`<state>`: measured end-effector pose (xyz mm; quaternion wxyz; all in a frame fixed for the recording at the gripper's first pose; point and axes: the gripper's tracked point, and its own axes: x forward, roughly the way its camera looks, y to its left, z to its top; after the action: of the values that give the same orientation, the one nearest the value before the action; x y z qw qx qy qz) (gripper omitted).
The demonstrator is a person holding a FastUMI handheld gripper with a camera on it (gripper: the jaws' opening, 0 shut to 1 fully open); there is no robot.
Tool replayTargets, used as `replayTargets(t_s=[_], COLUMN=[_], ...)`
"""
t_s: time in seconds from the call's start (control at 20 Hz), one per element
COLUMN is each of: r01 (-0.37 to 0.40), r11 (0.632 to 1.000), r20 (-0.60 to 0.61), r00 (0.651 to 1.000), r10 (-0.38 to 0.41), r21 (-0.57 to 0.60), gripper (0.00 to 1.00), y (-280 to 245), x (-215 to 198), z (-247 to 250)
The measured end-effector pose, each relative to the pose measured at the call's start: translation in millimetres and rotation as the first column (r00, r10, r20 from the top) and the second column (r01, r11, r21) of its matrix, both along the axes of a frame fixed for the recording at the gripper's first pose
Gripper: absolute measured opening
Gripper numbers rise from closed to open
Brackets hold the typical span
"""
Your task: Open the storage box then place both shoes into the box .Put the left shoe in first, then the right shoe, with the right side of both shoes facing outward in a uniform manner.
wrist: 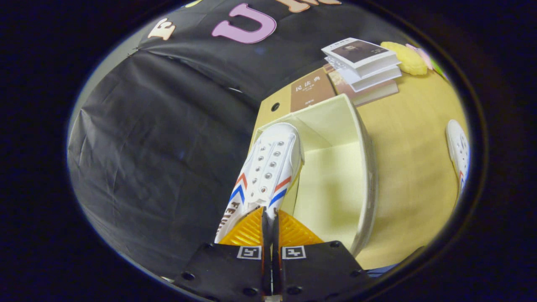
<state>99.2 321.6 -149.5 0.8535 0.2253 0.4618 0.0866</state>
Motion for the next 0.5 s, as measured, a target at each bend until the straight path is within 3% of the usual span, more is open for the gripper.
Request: replayTargets(t_s=[0.25, 0.35, 0.5], r01=[0.028, 0.003, -0.078], r11=[0.997, 0.999, 0.996], r20=[-0.057, -0.055, -0.019], r00=[0.998, 0.998, 0.997], r10=[-0.032, -0.006, 0.079], r21=[-0.070, -0.040, 0.047], gripper=[0.07, 0.20, 0.47], y=[9.6, 22.8, 46.6], x=[3.9, 3.8, 0.0], z=[-34.5, -36.6, -17.9])
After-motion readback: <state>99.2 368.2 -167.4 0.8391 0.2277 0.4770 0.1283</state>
